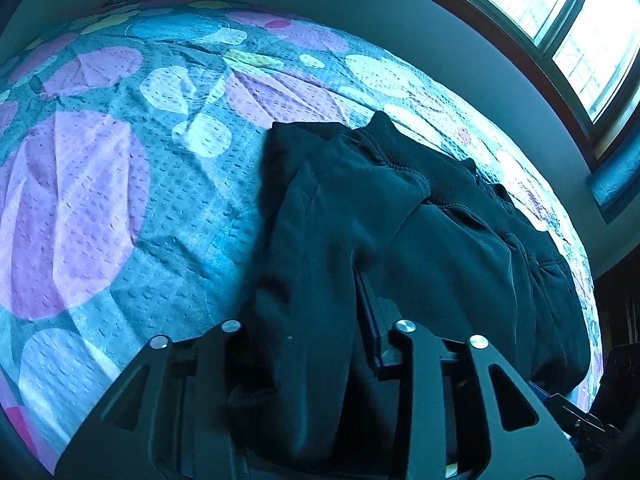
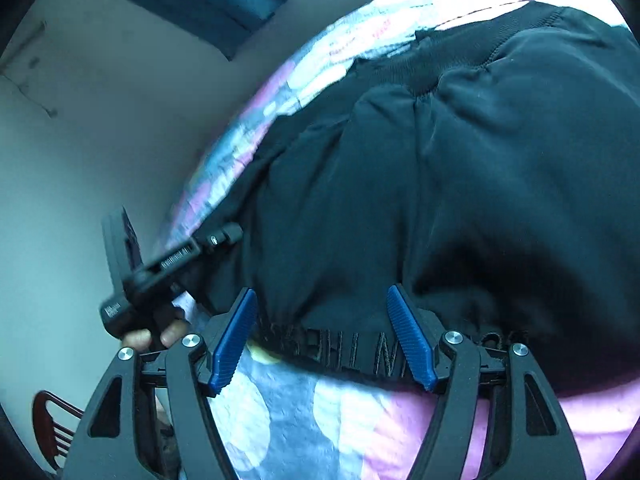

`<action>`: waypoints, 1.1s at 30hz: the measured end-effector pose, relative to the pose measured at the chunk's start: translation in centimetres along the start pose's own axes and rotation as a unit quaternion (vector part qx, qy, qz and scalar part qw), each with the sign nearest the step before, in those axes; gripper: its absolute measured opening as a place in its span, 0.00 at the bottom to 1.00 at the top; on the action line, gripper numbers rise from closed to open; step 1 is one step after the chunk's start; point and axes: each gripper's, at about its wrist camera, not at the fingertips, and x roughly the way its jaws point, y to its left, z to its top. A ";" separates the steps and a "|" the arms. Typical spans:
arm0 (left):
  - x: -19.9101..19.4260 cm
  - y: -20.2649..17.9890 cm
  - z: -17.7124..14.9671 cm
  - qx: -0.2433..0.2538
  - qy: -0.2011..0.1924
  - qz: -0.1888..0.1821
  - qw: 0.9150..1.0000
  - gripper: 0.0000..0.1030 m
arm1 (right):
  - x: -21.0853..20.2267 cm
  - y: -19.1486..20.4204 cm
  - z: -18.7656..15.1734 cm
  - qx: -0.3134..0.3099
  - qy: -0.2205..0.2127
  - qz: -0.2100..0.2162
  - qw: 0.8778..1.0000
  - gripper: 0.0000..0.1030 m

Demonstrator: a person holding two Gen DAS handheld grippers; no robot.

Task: Fold small clothes
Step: 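Lift the jacket end with the left gripper and fold it onto the bundle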

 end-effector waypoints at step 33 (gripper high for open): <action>-1.3 -35.5 -8.6 0.316 -0.064 -0.029 0.946 0.10 | -20.0 -11.8 -0.6 0.113 -0.175 -0.091 0.974 0.68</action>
